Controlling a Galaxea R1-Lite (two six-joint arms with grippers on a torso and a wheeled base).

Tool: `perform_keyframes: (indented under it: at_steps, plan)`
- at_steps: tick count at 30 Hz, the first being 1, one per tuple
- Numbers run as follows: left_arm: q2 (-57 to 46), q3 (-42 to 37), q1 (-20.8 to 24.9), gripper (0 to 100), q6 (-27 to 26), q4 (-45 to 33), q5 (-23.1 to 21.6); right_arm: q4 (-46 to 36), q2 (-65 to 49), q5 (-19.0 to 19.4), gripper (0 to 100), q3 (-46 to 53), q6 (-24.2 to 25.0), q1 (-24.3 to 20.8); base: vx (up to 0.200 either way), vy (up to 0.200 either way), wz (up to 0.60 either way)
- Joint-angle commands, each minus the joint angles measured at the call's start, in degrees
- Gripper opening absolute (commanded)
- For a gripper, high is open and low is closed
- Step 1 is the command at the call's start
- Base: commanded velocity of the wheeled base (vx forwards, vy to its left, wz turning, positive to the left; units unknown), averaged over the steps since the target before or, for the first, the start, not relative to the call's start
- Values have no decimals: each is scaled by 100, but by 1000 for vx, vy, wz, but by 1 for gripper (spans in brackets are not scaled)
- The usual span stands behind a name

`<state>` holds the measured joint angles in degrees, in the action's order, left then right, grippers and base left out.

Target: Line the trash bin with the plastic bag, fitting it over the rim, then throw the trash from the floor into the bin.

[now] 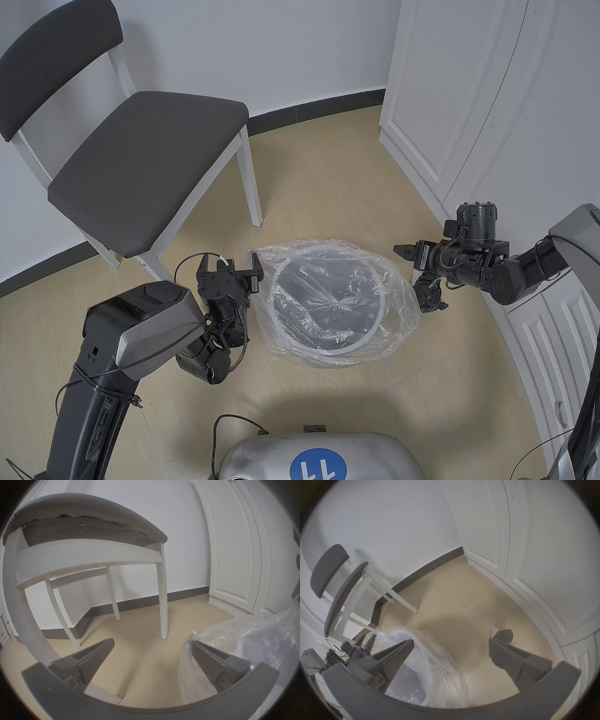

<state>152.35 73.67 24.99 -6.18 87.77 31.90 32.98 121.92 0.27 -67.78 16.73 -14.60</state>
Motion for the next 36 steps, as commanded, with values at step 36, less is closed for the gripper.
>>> perform_keyframes:
  at_steps: [36]
  plan:
    - [23,78,32,100,3,12,0,51,1317,43,100,-491,-214,63,0,0,0]
